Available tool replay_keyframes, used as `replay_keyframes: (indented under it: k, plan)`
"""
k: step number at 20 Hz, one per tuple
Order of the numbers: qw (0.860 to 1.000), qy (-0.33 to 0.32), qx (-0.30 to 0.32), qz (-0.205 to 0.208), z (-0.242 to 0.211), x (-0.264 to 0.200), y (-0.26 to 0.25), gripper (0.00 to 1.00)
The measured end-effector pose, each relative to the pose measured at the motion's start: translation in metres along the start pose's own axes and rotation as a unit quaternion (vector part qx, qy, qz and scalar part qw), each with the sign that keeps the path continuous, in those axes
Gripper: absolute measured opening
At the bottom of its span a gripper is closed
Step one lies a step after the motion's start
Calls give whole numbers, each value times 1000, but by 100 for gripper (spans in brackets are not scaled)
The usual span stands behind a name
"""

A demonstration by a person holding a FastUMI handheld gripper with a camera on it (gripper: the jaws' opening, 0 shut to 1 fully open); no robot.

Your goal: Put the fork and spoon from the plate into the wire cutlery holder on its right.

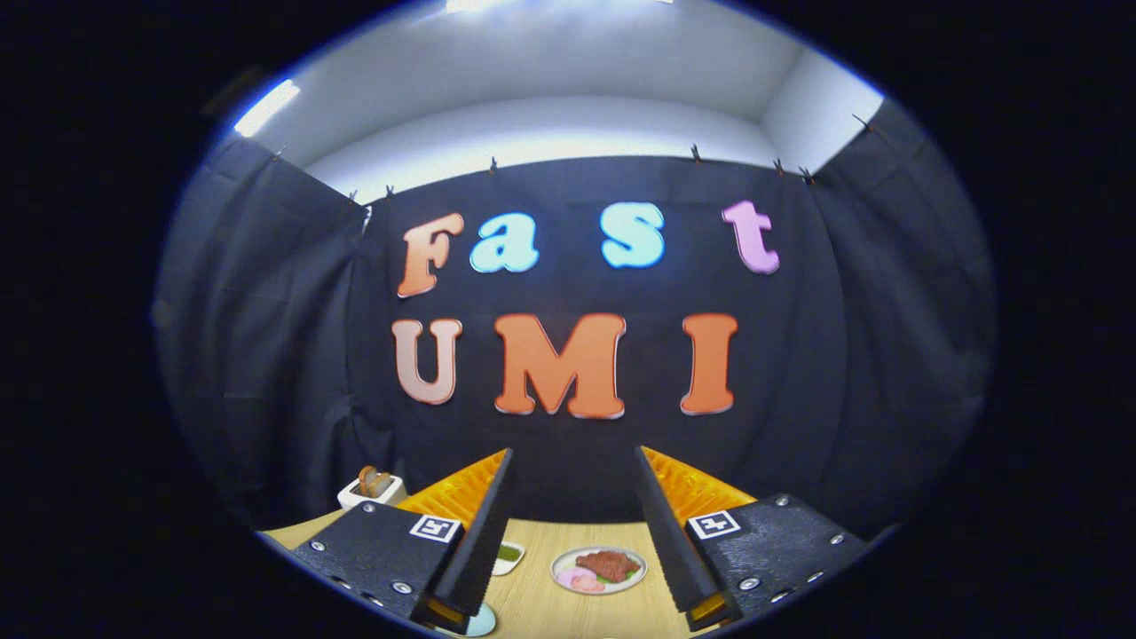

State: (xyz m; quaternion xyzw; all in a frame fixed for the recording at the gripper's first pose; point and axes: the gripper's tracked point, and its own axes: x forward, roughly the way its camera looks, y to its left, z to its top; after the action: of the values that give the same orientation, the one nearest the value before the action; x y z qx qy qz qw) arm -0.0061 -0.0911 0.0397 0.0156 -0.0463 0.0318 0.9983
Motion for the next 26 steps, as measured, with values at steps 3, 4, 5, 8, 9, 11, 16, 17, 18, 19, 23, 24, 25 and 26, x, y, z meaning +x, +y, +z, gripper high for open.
replay_keyframes:
  k: [3, 4, 5, 8, 9, 11, 16, 17, 18, 19, 23, 24, 25, 26]
  plan:
    - [999, -32, 6, 9, 26, -3, 13, 90]
    - [999, -40, 5, 5, 29, 5, 8, 93]
    - [999, -47, 4, -2, 31, 6, 5, 95]
    - [998, -68, 1, -15, 44, 7, -1, 96]
    - [997, -81, -2, -22, 46, 8, -5, 96]
    - [996, -85, 1, -25, 40, 7, -9, 96]
    - [997, -65, 20, -25, 21, 3, -13, 96]
    - [997, -63, 22, -25, 19, 3, -13, 96]
    - [997, -64, 23, -25, 21, -7, -9, 96]
    - [997, -65, 24, -24, 19, -7, -9, 96]
    - [998, -56, 21, -17, 5, -14, -6, 96]
    - [998, -53, 19, -15, 4, -15, -5, 96]
    - [998, -50, 19, -15, 3, -15, -5, 96]
    - [999, -49, 20, -13, 1, -15, -5, 96]
